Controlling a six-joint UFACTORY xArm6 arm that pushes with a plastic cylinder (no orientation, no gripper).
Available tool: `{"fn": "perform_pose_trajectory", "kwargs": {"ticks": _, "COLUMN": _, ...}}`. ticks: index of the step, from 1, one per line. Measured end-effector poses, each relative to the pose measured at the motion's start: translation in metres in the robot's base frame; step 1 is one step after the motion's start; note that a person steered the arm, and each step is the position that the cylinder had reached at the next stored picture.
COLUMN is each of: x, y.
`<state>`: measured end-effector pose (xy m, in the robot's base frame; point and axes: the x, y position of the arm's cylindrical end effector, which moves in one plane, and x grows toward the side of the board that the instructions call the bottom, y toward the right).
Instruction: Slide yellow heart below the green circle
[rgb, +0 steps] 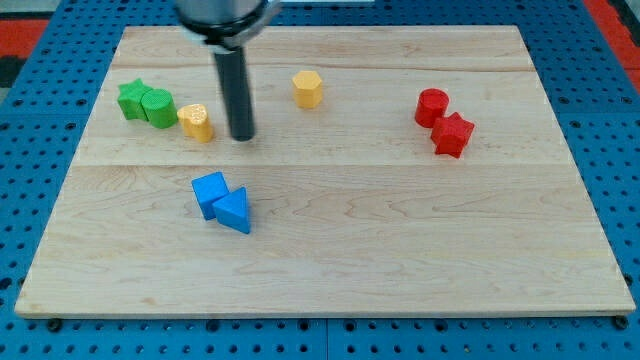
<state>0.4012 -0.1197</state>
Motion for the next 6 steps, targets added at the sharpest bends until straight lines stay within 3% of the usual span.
{"fn": "perform_pose_trajectory", "kwargs": {"ticks": 2, "x": -0.07, "y": -0.003}}
{"fn": "perform_pose_trajectory", "kwargs": {"ticks": 3, "x": -0.056, "y": -0.035}}
{"fn": "perform_pose_trajectory", "kwargs": {"ticks": 4, "x": -0.055, "y": -0.009}}
{"fn": "perform_pose_trajectory", "kwargs": {"ticks": 6, "x": -0.019, "y": -0.033}}
